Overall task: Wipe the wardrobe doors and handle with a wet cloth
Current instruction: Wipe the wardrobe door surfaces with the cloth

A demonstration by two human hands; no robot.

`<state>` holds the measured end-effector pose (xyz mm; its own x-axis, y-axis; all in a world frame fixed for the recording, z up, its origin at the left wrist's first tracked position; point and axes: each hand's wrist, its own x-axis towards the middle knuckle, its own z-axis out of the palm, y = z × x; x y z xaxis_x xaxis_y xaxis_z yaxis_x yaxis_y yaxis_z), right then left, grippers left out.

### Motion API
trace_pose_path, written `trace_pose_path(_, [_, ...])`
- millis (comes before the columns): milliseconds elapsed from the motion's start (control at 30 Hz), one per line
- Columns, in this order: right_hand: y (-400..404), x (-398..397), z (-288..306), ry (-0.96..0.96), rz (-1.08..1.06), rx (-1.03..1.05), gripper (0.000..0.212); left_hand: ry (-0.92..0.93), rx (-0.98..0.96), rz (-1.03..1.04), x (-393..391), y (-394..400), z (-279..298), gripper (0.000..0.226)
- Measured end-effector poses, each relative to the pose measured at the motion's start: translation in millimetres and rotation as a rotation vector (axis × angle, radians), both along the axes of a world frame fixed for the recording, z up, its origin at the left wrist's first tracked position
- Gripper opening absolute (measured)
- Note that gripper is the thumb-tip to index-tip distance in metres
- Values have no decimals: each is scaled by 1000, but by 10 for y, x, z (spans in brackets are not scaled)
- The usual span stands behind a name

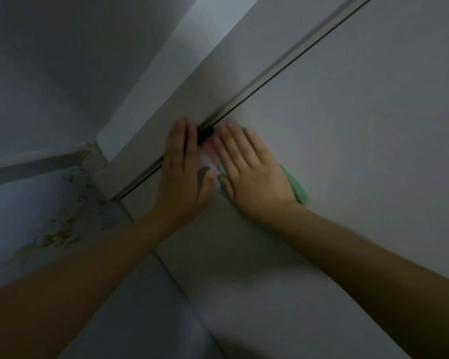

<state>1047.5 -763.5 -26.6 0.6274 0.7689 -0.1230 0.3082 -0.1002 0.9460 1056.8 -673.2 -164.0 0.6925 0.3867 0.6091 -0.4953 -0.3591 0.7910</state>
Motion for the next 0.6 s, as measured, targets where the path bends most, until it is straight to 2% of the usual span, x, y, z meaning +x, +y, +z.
trace_pose_path(100, [5,1,-152,-35,-32,-36,65,-1,-7,-11,10,11,-80,68])
trace_pose_path(267, [-718,-580,-52,252,-64,-137,64,6,52,-3,-25,62,-280,64])
trace_pose_path(400, [-522,-409,-107,227,-27,-119,64,-37,91,36,20,103,-329,61])
trace_pose_path(533, [-293,-195,-621,119,15,-128,64,-45,105,77,77,100,-378,57])
trace_pose_path(600, [-586,-378,-781,233,-45,-184,62,-32,75,64,83,54,-353,58])
